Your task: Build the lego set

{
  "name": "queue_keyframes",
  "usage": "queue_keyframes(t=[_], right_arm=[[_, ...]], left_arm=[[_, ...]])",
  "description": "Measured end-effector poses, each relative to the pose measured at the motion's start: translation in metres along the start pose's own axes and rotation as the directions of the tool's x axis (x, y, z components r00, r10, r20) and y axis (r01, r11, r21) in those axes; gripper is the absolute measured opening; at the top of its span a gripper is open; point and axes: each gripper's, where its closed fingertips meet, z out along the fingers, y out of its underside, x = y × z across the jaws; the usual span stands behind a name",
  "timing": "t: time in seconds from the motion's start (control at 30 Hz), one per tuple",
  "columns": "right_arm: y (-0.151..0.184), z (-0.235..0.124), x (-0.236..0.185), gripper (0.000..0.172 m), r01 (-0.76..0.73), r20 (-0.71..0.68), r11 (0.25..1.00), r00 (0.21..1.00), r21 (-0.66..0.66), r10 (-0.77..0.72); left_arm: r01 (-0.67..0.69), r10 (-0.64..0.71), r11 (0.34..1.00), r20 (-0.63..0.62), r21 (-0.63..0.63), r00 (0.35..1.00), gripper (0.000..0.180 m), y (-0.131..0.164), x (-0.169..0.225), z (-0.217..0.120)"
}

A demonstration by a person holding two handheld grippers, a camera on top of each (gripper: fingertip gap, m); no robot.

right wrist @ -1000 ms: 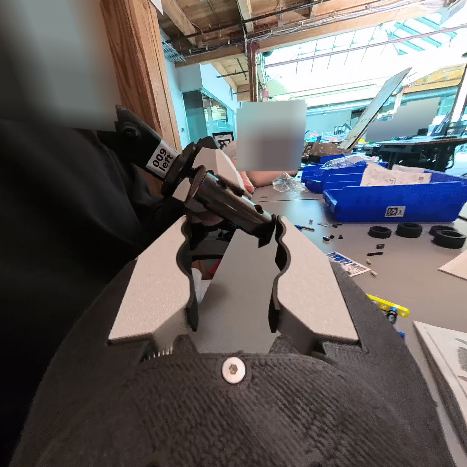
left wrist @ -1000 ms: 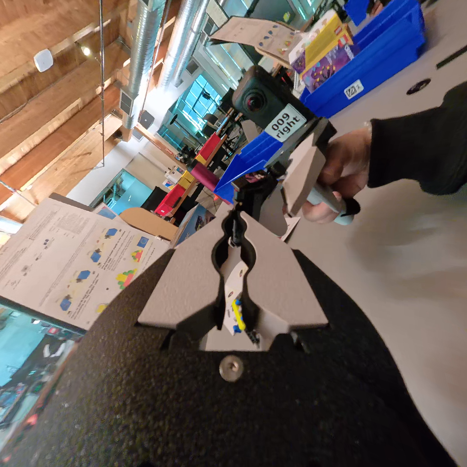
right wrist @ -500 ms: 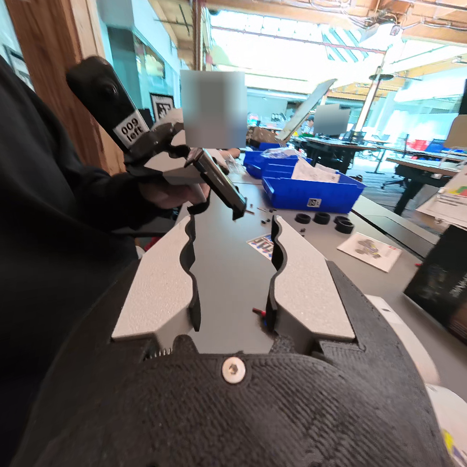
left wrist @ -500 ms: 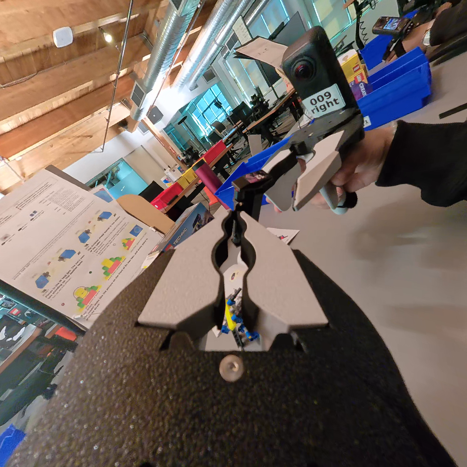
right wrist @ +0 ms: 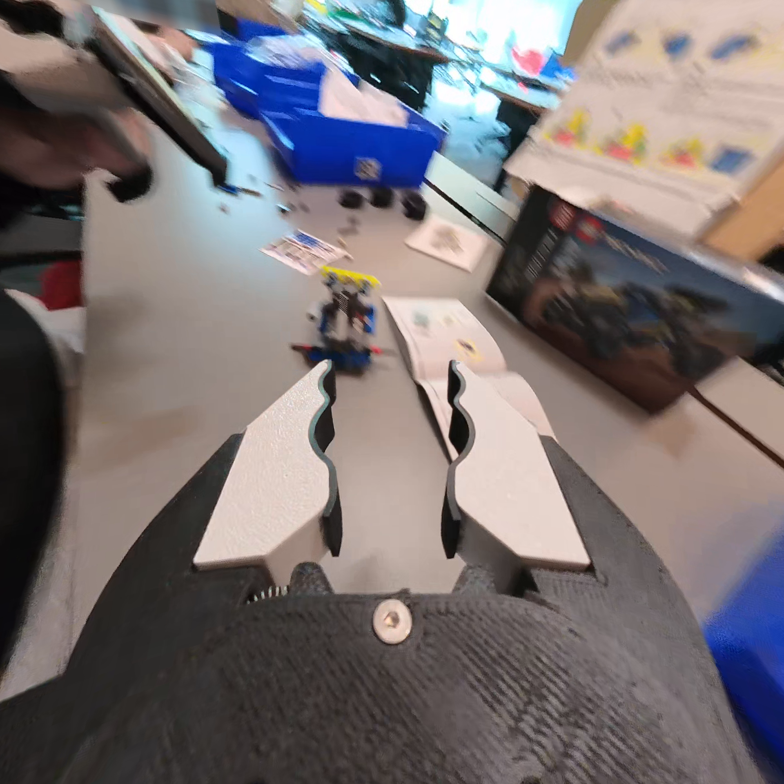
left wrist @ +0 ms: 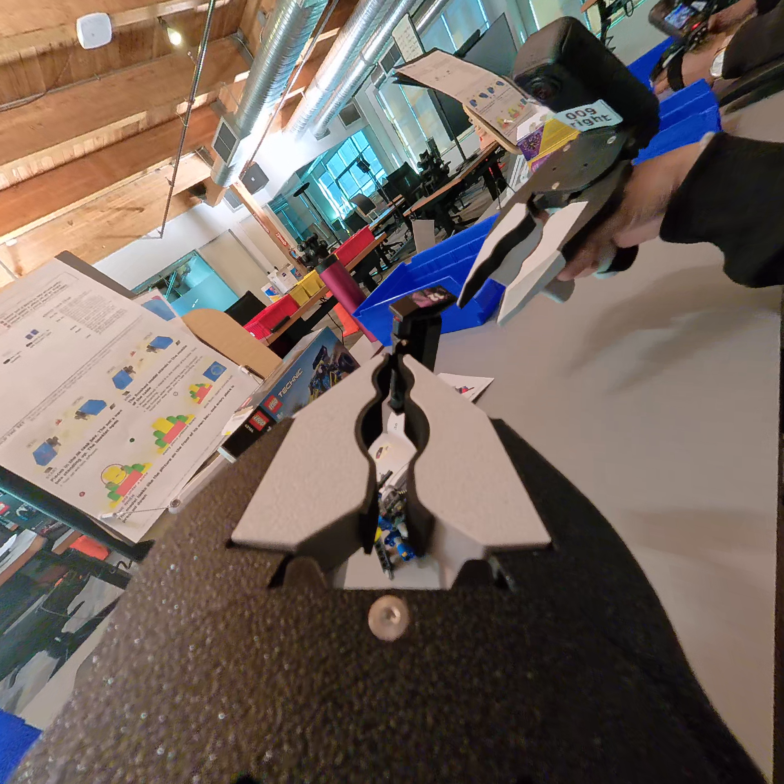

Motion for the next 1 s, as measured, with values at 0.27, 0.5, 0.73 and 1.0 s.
queue_keyframes(t=[0.27,0.5,0.73,1.0], right_arm=[[0.021,-0.039,0.038,0.049,-0.078,-0.162,0.997,0.984,0.013,0.079],[0.038,-0.053,0.041,0.049,-0.106,-0.159,0.994,0.982,-0.026,0.101],[0.047,-0.046,0.025,0.048,-0.101,-0.063,0.991,0.993,-0.082,0.096],[0.022,-0.031,0.003,0.048,-0.147,0.095,0.989,0.985,0.024,0.144]], left_arm=[[0.018,-0.018,1.0,-0.029,-0.015,0.999,0.0,0.006,0.007,0.006],[0.048,-0.049,0.999,-0.058,-0.019,0.997,0.0,0.011,0.014,0.011],[0.215,-0.21,0.976,-0.125,0.025,0.97,0.0,0.012,0.018,0.014],[0.426,-0.386,0.896,-0.26,0.123,0.885,0.0,0.006,0.02,0.009]])
